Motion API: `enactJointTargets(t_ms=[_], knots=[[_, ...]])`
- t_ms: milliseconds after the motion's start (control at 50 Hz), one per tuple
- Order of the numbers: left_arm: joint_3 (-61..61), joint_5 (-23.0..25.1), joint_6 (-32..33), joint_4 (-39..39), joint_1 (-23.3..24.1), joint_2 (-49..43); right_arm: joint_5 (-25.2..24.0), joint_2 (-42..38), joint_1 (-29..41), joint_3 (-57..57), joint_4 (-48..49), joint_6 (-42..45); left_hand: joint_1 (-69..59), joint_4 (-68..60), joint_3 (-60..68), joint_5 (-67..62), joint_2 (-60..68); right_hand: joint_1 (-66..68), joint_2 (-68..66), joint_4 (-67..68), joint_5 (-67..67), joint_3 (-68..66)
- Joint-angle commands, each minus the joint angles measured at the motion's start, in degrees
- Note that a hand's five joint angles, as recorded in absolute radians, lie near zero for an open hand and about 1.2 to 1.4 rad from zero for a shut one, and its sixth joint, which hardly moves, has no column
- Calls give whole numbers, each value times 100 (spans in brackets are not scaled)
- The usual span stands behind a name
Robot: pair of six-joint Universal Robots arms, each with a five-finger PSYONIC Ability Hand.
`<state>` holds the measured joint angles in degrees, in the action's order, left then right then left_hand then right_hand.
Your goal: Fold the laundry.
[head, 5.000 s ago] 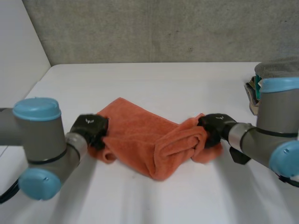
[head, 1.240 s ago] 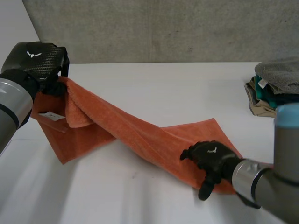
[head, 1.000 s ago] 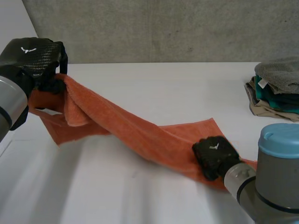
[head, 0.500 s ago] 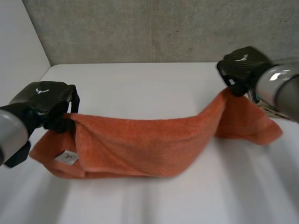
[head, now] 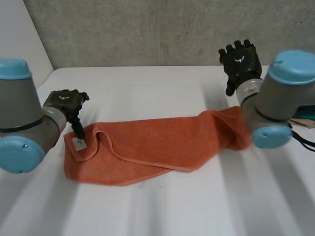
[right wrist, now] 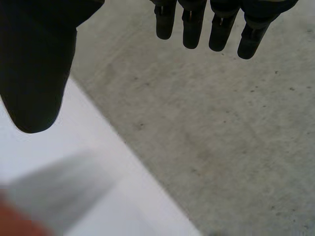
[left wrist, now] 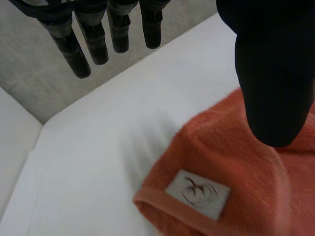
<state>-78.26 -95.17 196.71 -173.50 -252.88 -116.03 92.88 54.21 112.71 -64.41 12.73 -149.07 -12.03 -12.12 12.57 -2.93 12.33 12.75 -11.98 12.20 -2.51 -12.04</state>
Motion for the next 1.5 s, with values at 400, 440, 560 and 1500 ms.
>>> enactJointTargets(t_ms=[400, 440, 560, 1500], knots=[[108, 905, 201, -1107, 125, -1439, -1079, 1048, -294, -2533, -2135, -896, -1568, -1558, 1513, -1477, 1537, -275, 198, -220, 251, 204], [293, 703, 324, -1107, 107, -1588, -1088, 1074, -285, -2621, -2108, -887, -1869, -1860, 1815, -1778, 1839, -275, 198, -220, 251, 204], [522, 508, 562, -1124, 28, -1738, -1096, 1188, -232, -2858, -1933, -914, -5036, -5026, 4981, -4945, 5005, -275, 198, -220, 251, 204], [-1297, 885, -45, -140, -15, 1797, -363, 1117, 481, -1075, -1710, -559, -6797, -6788, 6743, -6707, 6767, 6725, -6802, 6780, -6749, -6796]])
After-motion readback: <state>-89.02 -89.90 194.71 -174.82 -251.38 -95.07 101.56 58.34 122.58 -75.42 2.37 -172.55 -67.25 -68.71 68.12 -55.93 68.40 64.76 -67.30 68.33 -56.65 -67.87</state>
